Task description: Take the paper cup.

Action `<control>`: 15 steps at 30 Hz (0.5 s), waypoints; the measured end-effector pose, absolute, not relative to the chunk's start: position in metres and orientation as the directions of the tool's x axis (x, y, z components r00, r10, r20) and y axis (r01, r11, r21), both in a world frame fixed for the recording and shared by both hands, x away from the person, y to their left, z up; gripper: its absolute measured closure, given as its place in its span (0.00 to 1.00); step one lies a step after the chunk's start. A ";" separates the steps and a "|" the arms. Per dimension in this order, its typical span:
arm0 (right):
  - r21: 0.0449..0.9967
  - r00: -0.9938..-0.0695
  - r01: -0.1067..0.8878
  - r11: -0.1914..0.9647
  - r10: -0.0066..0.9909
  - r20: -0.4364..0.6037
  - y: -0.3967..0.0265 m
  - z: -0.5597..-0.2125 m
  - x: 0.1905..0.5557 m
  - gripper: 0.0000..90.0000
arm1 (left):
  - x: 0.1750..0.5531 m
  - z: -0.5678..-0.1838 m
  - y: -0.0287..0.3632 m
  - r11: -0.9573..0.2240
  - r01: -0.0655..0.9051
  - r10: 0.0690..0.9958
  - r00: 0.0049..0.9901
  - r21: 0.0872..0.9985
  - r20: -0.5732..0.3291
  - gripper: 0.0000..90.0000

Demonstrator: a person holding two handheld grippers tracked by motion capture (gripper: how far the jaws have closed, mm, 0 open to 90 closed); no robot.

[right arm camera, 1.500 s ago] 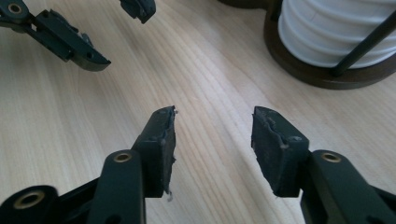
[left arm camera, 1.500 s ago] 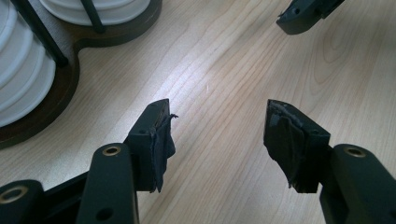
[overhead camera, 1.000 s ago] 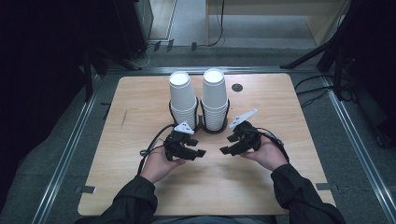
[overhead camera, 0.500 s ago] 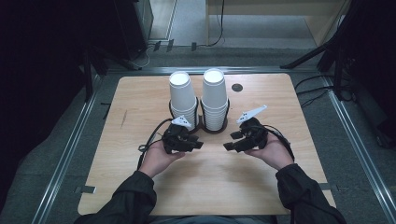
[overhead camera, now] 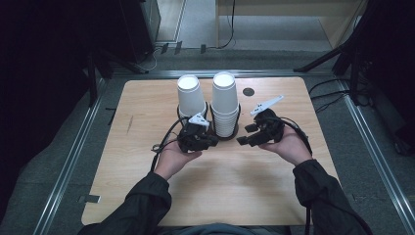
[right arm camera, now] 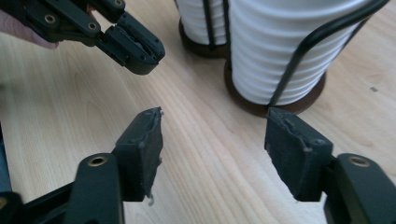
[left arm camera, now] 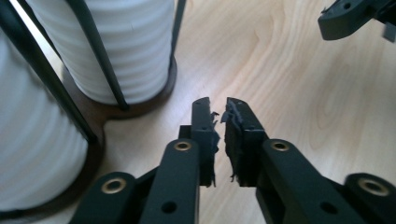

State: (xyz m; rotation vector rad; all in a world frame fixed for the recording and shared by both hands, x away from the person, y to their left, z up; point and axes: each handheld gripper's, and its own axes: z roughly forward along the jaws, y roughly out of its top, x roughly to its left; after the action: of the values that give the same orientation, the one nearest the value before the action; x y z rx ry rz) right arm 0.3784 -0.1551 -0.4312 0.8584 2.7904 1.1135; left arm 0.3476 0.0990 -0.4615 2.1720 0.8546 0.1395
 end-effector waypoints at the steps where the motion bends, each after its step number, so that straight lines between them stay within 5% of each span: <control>1: 0.639 -0.847 0.489 0.594 0.500 0.182 -0.155 -0.428 0.381 0.41 | 0.349 -0.460 0.098 -0.467 0.531 0.623 0.765 0.706 -0.163 0.94; 15: 0.663 -0.849 0.470 0.582 0.503 0.161 -0.148 -0.385 0.407 0.37 | 0.370 -0.442 0.083 -0.312 0.615 0.738 0.637 0.724 -0.223 0.99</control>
State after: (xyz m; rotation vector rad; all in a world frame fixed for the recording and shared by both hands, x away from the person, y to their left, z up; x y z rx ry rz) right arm 0.4074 -0.1479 -0.3853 0.8477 2.7546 1.1338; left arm 0.3697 0.0835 -0.4421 2.0304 1.0563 0.1891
